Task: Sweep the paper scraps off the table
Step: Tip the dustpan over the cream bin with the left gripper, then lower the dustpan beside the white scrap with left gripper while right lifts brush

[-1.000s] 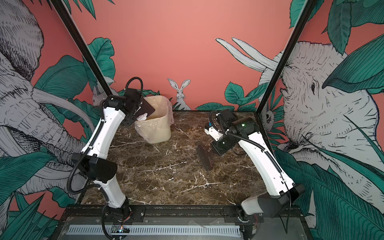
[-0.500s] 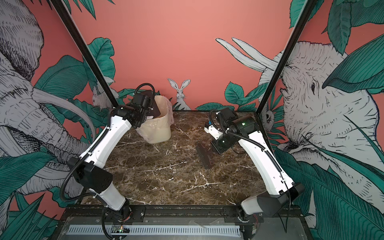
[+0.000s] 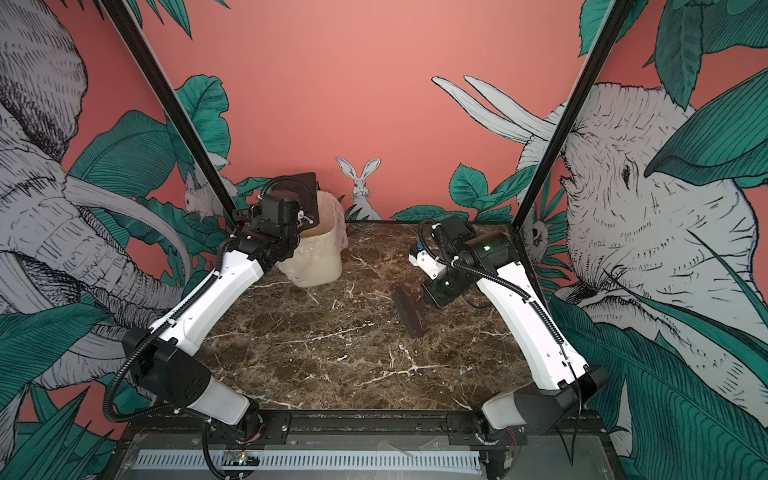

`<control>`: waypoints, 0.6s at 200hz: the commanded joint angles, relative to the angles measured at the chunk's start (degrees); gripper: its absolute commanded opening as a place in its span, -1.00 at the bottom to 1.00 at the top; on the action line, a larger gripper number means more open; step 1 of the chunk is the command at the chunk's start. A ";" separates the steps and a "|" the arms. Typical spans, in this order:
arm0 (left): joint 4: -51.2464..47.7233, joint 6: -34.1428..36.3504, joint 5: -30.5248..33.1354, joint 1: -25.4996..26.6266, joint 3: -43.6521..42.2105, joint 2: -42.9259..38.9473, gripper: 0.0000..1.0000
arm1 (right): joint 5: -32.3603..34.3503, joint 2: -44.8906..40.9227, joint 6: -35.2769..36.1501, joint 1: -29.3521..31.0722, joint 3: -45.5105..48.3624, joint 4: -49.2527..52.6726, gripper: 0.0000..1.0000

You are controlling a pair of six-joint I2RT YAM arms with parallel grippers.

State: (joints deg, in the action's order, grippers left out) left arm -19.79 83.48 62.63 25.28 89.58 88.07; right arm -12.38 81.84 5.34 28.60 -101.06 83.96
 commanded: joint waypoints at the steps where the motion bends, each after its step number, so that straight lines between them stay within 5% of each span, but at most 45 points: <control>1: 5.47 3.25 1.81 -0.21 -0.56 -2.60 -1.00 | 0.68 0.07 0.06 -0.04 -1.71 0.24 -1.00; 36: 2.33 -2.52 1.02 -0.23 3.26 -2.58 -1.00 | 5.18 -0.10 -0.16 -0.08 -0.67 -1.04 -1.00; 67: -12.18 -18.20 -1.40 1.95 14.05 -1.06 -1.00 | 16.06 0.13 0.65 -0.51 0.15 -2.86 -1.00; 120: -32.03 -41.64 -7.54 12.84 25.47 1.82 -1.00 | 29.34 5.02 3.02 -4.43 -1.73 -7.56 -1.00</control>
State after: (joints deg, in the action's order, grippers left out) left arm -39.31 57.47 58.85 33.93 111.33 88.77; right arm 7.73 84.29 6.83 25.98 -101.06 80.55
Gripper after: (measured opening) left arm 0.290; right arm 0.212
